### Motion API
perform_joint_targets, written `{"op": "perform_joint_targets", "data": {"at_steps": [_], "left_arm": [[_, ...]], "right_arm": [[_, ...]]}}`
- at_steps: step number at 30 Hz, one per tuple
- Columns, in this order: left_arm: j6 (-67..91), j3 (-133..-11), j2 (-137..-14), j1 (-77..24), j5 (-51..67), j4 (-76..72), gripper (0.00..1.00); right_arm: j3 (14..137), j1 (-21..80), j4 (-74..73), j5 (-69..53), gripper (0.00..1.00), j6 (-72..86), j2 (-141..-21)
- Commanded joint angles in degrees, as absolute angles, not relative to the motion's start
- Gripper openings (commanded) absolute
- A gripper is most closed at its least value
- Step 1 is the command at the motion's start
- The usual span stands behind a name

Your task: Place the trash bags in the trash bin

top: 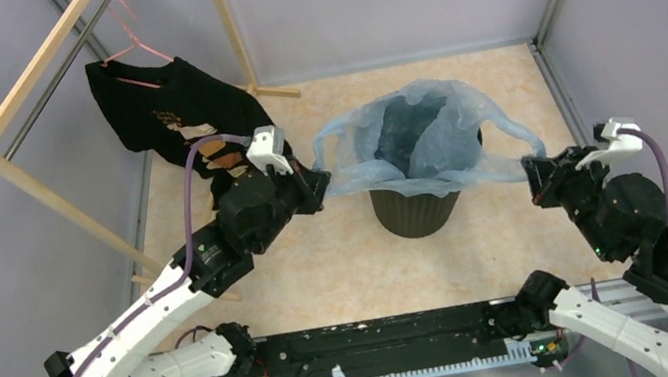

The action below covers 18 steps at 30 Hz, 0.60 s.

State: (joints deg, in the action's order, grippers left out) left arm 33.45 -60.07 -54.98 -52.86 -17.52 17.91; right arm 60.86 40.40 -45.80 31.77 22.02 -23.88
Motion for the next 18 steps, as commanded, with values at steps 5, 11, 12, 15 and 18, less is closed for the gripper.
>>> {"op": "perform_joint_targets", "data": {"at_steps": [5, 11, 12, 15, 18], "left_arm": [[34.6, -55.9, -53.4, -52.8, -20.2, 18.3, 0.00], [35.2, -52.4, -53.1, -52.8, -20.6, 16.3, 0.00], [35.2, -52.0, -53.4, -52.8, -20.6, 16.1, 0.00], [34.9, -51.3, -54.4, -52.8, -20.8, 15.2, 0.00], [34.6, -50.4, -55.8, -52.8, -21.5, 14.1, 0.00]], "right_arm": [[55.5, 40.7, -48.3, 44.6, 0.00, 34.0, -18.3], [51.4, 40.7, -49.1, 47.9, 0.00, 42.0, -16.3], [50.9, 40.6, -49.4, 48.9, 0.00, 43.3, -16.5], [50.1, 40.6, -52.4, 52.8, 0.00, 48.5, -17.5], [48.6, 40.7, -55.2, 56.3, 0.00, 54.6, -18.5]]}}
